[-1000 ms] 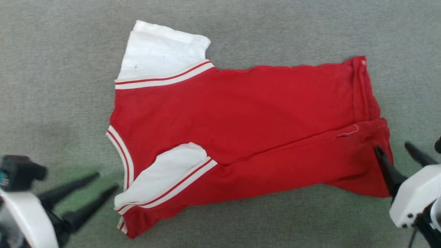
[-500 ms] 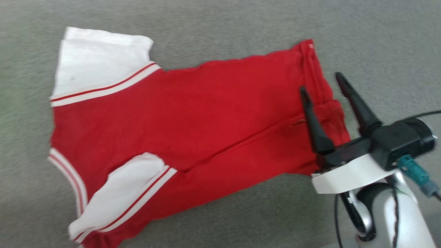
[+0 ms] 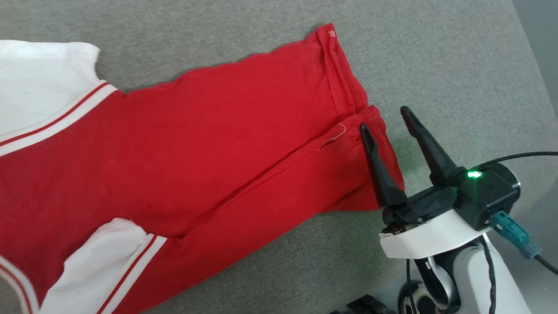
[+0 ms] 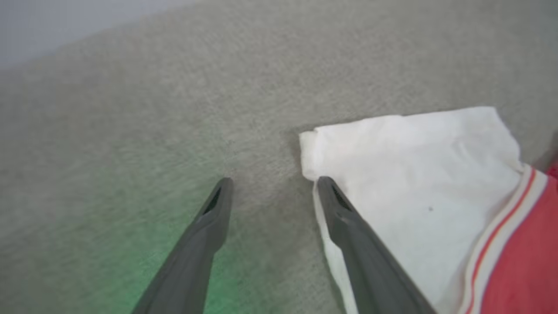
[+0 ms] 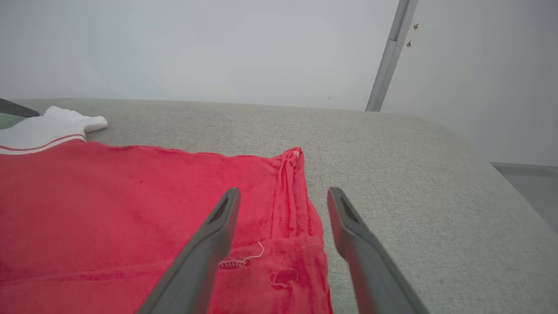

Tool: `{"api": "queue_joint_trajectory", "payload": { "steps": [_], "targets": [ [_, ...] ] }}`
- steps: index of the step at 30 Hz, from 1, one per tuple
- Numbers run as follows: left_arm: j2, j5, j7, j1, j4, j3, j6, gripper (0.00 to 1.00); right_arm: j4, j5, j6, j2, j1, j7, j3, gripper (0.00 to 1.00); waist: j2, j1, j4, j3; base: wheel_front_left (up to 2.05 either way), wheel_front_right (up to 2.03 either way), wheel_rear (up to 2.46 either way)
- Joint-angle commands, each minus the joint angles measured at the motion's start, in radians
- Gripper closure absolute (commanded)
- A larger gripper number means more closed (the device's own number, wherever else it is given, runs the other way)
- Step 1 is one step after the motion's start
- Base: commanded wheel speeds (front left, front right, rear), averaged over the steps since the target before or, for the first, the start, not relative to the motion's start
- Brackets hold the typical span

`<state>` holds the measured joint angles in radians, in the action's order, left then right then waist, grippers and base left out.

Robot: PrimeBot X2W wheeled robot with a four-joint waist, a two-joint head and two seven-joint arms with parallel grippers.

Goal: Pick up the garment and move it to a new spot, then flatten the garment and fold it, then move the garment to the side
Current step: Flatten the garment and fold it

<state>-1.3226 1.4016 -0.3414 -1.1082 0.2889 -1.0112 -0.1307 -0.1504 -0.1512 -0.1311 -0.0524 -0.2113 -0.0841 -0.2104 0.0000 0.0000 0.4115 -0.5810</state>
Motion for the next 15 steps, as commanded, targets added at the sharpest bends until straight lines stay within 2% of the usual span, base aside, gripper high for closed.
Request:
{"api": "queue_joint_trajectory", "payload": {
  "steps": [1, 6, 7, 8, 9, 10, 11, 15],
  "targets": [
    [0.014, 0.050, -0.065, -0.027, 0.003, -0.004, 0.001, 0.00, 0.007, -0.008, 0.001, 0.003, 0.003, -0.005, -0.006, 0.00, 0.0000, 0.0000, 0.022, -0.021, 0.00, 0.00, 0.00],
    [0.025, 0.138, -0.238, -0.060, -0.020, -0.017, 0.001, 0.00, 0.005, -0.009, 0.001, 0.003, -0.009, 0.007, -0.012, 0.00, 0.0000, 0.0000, 0.024, -0.033, 0.00, 0.00, 0.00],
    [0.026, 0.132, -0.258, -0.065, -0.029, -0.022, 0.001, 0.04, 0.004, -0.007, 0.001, 0.003, -0.017, 0.015, -0.014, 0.00, 0.0000, 0.0000, 0.022, -0.035, 0.00, 0.00, 0.00],
    [0.027, 0.122, -0.266, -0.070, -0.041, -0.025, 0.001, 0.38, 0.003, -0.003, 0.001, 0.003, -0.027, 0.022, -0.016, 0.00, 0.0000, 0.0000, 0.020, -0.038, 0.00, 0.00, 0.00],
    [0.030, 0.117, -0.260, -0.075, -0.043, -0.023, 0.001, 0.63, 0.003, 0.000, 0.001, 0.003, -0.038, 0.033, -0.018, 0.00, 0.0000, 0.0000, 0.017, -0.040, 0.00, 0.00, 0.00],
    [0.030, 0.117, -0.260, -0.075, -0.043, -0.023, 0.001, 0.63, 0.003, 0.000, 0.001, 0.003, -0.038, 0.033, -0.018, 0.00, 0.0000, 0.0000, 0.017, -0.040, 0.00, 0.00, 0.00],
    [0.034, 0.115, -0.250, -0.079, -0.043, -0.020, 0.001, 1.00, 0.005, 0.002, 0.001, 0.003, -0.050, 0.048, -0.022, 0.00, 0.0000, 0.0000, 0.015, -0.042, 0.00, 0.00, 0.00],
    [0.048, 0.098, -0.215, -0.091, -0.057, -0.023, 0.001, 1.00, 0.032, 0.012, 0.001, 0.002, -0.137, 0.171, -0.027, 0.00, 0.0000, 0.0000, 0.002, -0.048, 0.00, 0.00, 0.00]
  ]
}}
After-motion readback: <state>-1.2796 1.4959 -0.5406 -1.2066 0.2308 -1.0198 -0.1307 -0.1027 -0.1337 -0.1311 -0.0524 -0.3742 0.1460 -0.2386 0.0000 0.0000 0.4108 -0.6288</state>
